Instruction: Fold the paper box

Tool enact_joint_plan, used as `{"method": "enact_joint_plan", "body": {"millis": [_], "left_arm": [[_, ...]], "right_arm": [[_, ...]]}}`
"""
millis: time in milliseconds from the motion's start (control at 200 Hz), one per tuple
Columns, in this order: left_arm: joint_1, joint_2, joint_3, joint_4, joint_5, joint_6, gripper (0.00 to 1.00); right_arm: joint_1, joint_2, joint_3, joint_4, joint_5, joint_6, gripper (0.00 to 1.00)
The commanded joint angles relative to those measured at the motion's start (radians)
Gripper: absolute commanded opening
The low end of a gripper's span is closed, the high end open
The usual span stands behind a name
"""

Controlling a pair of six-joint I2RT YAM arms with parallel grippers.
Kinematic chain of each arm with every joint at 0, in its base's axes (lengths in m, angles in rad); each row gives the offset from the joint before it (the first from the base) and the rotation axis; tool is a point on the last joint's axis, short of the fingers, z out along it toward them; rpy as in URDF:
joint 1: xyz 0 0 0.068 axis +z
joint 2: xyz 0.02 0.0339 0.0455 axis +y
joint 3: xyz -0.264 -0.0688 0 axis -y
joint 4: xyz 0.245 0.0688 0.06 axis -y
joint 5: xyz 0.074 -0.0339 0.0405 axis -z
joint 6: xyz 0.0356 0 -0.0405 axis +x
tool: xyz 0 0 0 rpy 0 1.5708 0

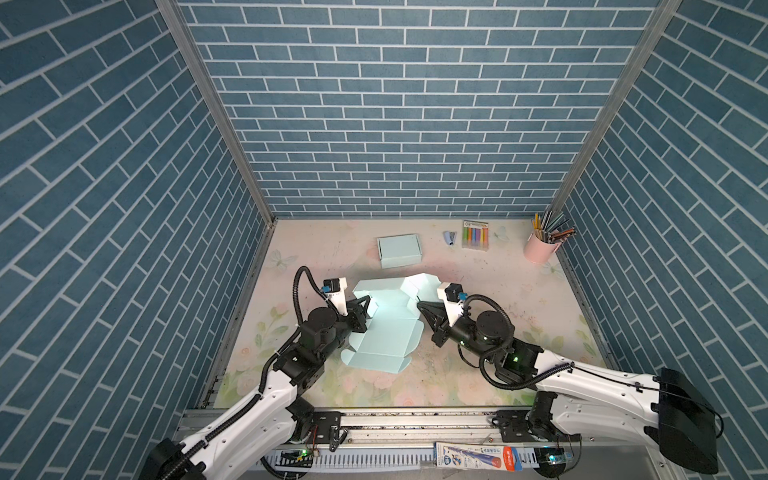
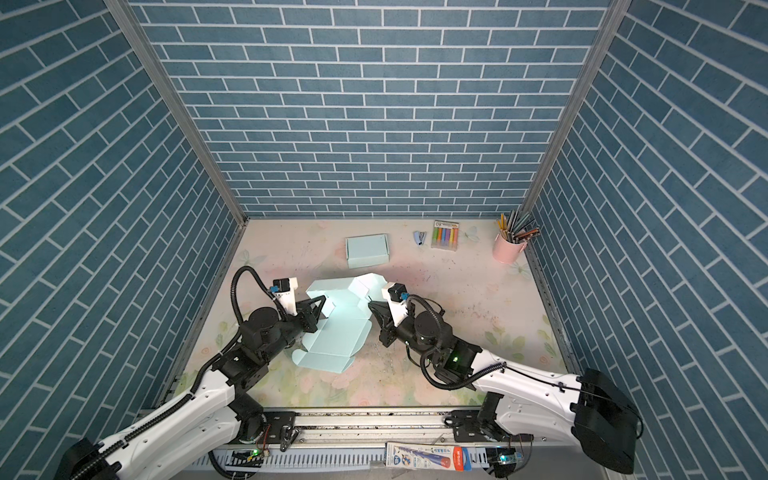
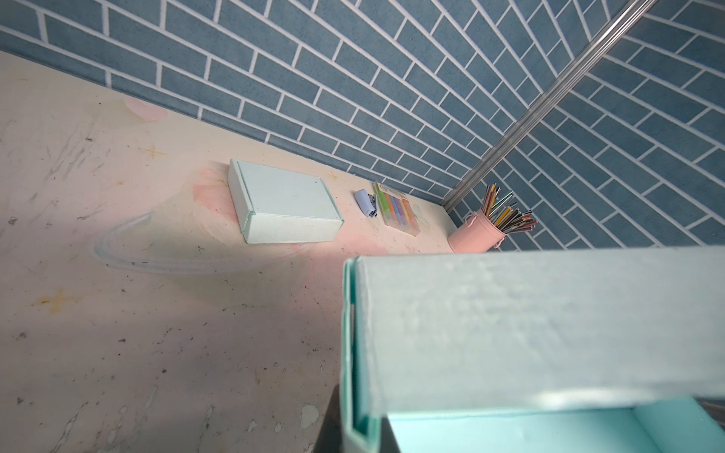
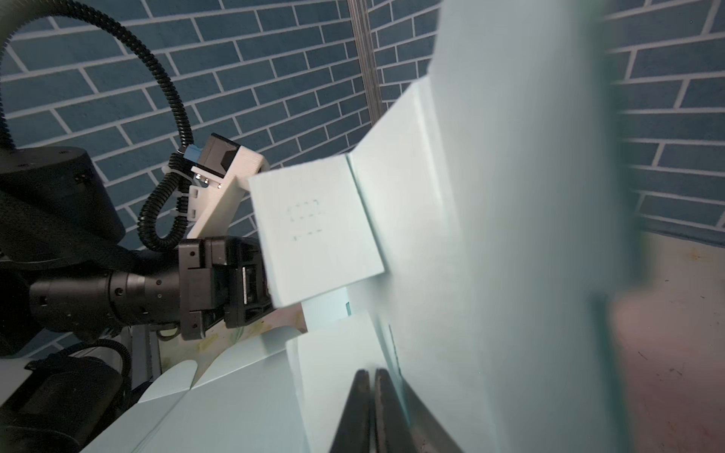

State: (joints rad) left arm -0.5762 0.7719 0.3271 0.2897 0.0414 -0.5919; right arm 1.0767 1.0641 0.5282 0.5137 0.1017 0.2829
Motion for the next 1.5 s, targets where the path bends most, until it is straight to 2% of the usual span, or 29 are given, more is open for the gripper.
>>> {"method": "enact_joint_plan", "body": {"millis": [0,80,165,290,385,535,650,785,910,1075,1265,1495], "left_arm": [[-0.001,0.002,-0.012,0.045,0.017,-0.005,0.0],[0.003,0.002,-0.015,0.024,-0.01,-0.004,0.0],[0.023,-0.005,-0.024,0.004,-0.02,-0.002,0.0],[0.094,-0.028,-0.051,0.001,0.037,0.001,0.0],[0.133,-0.049,-0.059,-0.015,0.084,0.028,0.0],[0.166,-0.083,-0.066,-0.055,0.107,0.056,0.0],[0.184,-0.083,-0.069,-0.035,0.164,0.071,0.0],[0.185,-0.029,-0.057,0.029,0.298,0.097,0.0],[0.183,0.024,-0.056,0.076,0.364,0.094,0.0],[0.175,0.051,-0.069,0.147,0.419,0.073,0.0],[0.166,0.049,-0.065,0.128,0.402,0.084,0.0],[0.153,0.099,-0.052,0.11,0.39,0.098,0.0]], "right_arm": [[-0.003,-0.005,0.037,-0.089,0.003,0.014,0.08],[-0.003,-0.052,0.035,-0.154,-0.032,-0.019,0.12],[-0.003,-0.117,0.059,-0.274,-0.081,-0.063,0.22],[-0.018,-0.22,0.106,-0.444,-0.109,-0.093,0.38],[-0.084,-0.296,0.112,-0.51,-0.157,-0.089,0.42],[-0.264,-0.407,0.046,-0.453,-0.356,-0.033,0.49],[-0.388,-0.382,0.02,-0.411,-0.521,0.012,0.51],[-0.409,-0.293,0.003,-0.344,-0.627,-0.016,0.64],[-0.41,-0.243,0.023,-0.322,-0.698,-0.052,0.74],[-0.41,-0.201,0.047,-0.313,-0.739,-0.09,0.76],[-0.401,-0.15,0.044,-0.24,-0.796,-0.081,0.72],[-0.277,-0.091,0.085,-0.256,-0.748,-0.143,0.72]]}}
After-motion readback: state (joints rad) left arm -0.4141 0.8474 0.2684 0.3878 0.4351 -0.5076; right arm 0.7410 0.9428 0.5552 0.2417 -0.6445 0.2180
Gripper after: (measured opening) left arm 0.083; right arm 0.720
